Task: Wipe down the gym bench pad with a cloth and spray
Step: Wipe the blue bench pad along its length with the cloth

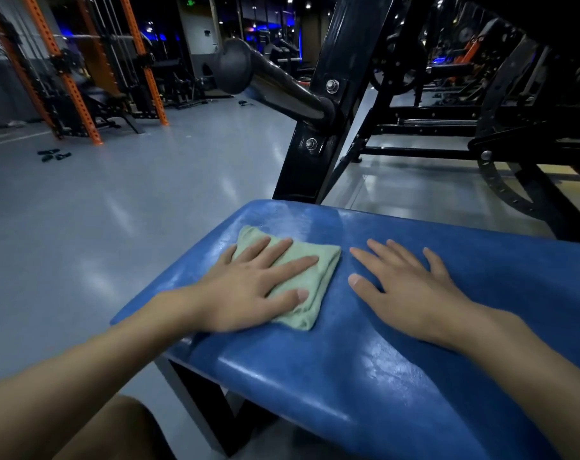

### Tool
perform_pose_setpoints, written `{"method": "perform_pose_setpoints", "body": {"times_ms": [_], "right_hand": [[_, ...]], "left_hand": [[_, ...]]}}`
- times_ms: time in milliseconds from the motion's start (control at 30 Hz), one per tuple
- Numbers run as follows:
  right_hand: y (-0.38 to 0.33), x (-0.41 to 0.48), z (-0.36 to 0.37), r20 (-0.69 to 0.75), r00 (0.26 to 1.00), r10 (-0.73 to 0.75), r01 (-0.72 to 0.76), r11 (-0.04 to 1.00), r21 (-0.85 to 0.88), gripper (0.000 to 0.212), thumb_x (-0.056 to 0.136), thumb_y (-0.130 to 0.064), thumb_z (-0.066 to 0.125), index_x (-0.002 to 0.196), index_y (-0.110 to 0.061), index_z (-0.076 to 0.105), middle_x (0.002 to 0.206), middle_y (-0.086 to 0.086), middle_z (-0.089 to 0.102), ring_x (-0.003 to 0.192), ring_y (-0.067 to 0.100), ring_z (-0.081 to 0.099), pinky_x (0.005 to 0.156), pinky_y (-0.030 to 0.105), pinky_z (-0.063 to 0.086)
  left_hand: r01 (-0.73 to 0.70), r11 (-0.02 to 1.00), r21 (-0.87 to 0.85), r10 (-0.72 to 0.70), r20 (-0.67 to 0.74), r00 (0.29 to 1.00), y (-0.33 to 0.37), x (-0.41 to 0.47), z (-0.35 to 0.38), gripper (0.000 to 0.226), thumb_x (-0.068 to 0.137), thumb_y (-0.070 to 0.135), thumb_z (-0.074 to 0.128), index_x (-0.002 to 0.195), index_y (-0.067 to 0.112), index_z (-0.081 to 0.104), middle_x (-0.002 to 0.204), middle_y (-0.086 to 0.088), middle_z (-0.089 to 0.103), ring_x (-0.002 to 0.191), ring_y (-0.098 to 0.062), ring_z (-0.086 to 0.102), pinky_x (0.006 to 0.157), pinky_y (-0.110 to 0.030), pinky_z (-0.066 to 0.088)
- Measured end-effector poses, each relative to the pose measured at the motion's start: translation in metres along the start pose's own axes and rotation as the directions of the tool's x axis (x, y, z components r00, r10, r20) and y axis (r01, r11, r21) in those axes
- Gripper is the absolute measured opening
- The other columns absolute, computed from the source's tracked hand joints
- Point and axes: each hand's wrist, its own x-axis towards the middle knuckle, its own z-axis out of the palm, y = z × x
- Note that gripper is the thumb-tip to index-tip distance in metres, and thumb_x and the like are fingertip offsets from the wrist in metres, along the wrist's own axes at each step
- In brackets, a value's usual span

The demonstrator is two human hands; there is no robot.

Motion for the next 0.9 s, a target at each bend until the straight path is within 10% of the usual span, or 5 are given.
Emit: {"method": "perform_pose_setpoints", "body": {"times_ms": [367, 900], "right_hand": [[0.001, 0.002, 0.006, -0.010, 1.000, 0.009, -0.009, 1.000, -0.028, 0.061, 0.095, -0.063, 0.010, 0.153, -0.048, 0.001, 0.163, -0.017, -0.012, 0.149, 0.006, -0.017, 0.120, 0.049, -0.009], [-0.008, 0.000, -0.002, -0.006, 1.000, -0.009, 0.008, 0.994, -0.110, 0.060, 0.099, -0.058, 0.012, 0.155, -0.039, 0.007, 0.165, -0.011, -0.006, 0.151, 0.012, -0.013, 0.119, 0.055, -0.010]], "left_hand": [[0.122, 0.992, -0.012, -0.123, -0.014, 0.992, -0.024, 0.158, -0.015, 0.058, 0.092, 0.074, 0.020, 0.147, 0.064, 0.005, 0.167, 0.010, 0.004, 0.153, -0.022, 0.001, 0.118, -0.060, 0.005], [0.000, 1.000, -0.026, 0.000, -0.010, 1.000, -0.019, -0.075, 0.008, 0.058, 0.077, 0.086, -0.005, 0.133, 0.076, -0.017, 0.159, 0.025, -0.023, 0.141, 0.002, -0.034, 0.121, -0.047, -0.008]]}}
